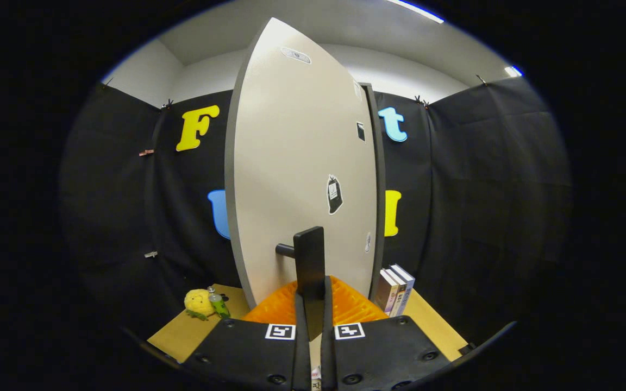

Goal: Open the shoe cabinet door, grab the shoes and put them into the shoe cabinet, then close the shoe cabinet door.

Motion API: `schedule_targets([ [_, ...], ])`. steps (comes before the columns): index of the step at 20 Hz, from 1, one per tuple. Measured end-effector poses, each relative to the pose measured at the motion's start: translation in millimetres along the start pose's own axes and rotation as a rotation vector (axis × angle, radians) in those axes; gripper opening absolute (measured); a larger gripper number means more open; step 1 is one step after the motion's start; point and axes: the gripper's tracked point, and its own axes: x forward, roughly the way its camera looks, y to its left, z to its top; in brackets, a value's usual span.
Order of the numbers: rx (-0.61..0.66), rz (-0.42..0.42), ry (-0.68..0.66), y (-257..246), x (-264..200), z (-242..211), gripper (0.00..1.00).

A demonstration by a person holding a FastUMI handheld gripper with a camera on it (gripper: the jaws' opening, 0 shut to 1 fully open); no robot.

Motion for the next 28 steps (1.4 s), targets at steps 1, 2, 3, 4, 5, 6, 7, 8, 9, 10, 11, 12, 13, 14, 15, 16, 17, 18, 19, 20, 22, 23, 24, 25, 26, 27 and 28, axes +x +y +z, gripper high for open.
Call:
schedule_targets([
  [1,0.006,-0.005,0.002,-9,-1,-1,0.11],
  [2,0.013,-0.007,0.002,-17,-2,0,0.11],
  [3,0.019,-0.01,0.003,-26,-5,-1,0.11],
  [4,0.02,-0.015,0.0,-34,-7,0,0.11],
  [5,0.018,-0.022,-0.003,-35,-5,4,0.11],
  [6,0.015,-0.032,-0.009,-43,-6,5,0.11],
  [7,0.011,-0.043,-0.013,-52,-7,6,0.11],
  [8,0.009,-0.057,-0.014,-60,-4,6,0.11],
  [9,-0.003,-0.076,-0.02,-68,-5,7,0.08],
  [10,-0.01,-0.094,-0.02,-75,-3,7,0.08],
  [11,-0.003,-0.105,-0.025,-81,-5,7,0.08],
  [12,0.015,-0.101,-0.028,-84,-5,7,0.06],
  [13,0.03,-0.098,-0.025,-85,-6,7,0.05],
  [14,0.029,-0.096,-0.027,-87,-5,8,0.05],
  [15,0.029,-0.086,-0.023,-90,-3,8,0.05],
  [16,0.032,-0.077,-0.023,-92,-5,8,0.05],
  [17,0.035,-0.071,-0.029,-97,-8,10,0.05],
  [18,0.038,-0.068,-0.036,-102,-10,11,0.05],
  [19,0.036,-0.067,-0.045,-108,-13,13,0.05],
  [20,0.029,-0.077,-0.055,-116,-16,15,0.05],
  [22,0.023,-0.116,-0.053,-135,-24,16,0.05],
  [23,0.036,-0.127,-0.056,-140,-26,17,0.05],
  [24,0.052,-0.123,-0.067,-140,-28,19,0.05],
  [25,0.058,-0.11,-0.07,-136,-25,19,0.07],
  [26,0.05,-0.105,-0.065,-132,-26,18,0.07],
  [27,0.033,-0.106,-0.059,-133,-27,18,0.08],
  [28,0.013,-0.113,-0.055,-135,-29,17,0.08],
])
